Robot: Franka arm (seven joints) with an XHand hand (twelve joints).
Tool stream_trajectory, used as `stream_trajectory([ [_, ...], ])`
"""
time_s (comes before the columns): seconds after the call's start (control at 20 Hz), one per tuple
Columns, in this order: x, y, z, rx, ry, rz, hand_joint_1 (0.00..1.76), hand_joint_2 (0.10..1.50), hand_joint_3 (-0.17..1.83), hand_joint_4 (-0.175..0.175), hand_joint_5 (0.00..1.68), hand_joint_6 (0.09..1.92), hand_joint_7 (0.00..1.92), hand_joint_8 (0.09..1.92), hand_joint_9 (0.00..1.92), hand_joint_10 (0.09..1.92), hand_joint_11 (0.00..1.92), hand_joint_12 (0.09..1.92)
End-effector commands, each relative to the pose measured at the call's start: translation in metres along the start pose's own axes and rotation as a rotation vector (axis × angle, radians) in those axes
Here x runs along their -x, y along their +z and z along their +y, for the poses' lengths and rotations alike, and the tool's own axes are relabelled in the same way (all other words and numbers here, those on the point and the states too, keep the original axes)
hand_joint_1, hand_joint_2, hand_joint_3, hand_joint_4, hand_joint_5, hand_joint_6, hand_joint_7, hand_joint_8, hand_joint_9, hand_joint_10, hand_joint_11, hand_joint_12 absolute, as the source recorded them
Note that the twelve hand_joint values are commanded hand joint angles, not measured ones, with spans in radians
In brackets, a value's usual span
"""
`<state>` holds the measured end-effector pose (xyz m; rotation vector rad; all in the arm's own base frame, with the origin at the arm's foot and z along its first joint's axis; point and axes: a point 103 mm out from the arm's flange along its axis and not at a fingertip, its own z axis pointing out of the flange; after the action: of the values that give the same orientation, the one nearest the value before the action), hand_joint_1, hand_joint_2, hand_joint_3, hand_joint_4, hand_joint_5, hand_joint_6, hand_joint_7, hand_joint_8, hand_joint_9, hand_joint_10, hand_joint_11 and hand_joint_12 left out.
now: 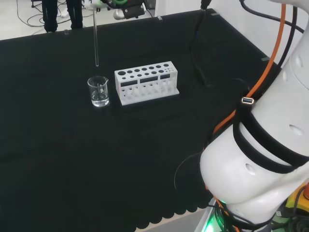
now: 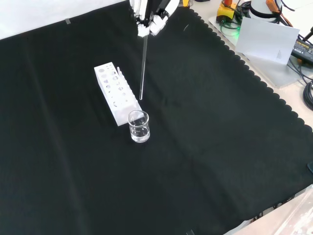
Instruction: Stir in the beaker to the left of the white test tube rack with the glass rod.
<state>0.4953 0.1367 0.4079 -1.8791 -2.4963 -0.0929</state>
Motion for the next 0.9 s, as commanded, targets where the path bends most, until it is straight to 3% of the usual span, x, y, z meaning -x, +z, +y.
stream_trajectory([
  [0.05, -0.005, 0.011, 0.011, -0.006, -0.029, -0.012, 1.32, 1.07, -0.17, -0.175, 1.39, 0.09, 1.29, 0.79, 1.67, 0.66, 1.65, 0.53],
  [0.3, -0.002, 0.027, 0.023, 0.006, -0.031, 0.015, 1.32, 1.07, -0.17, -0.175, 1.39, 0.09, 1.29, 0.79, 1.67, 0.66, 1.65, 0.54],
  [0.9, 0.003, 0.067, 0.035, 0.011, -0.065, 0.010, 1.32, 1.07, -0.17, -0.175, 1.39, 0.09, 1.29, 0.79, 1.67, 0.66, 1.65, 0.54],
])
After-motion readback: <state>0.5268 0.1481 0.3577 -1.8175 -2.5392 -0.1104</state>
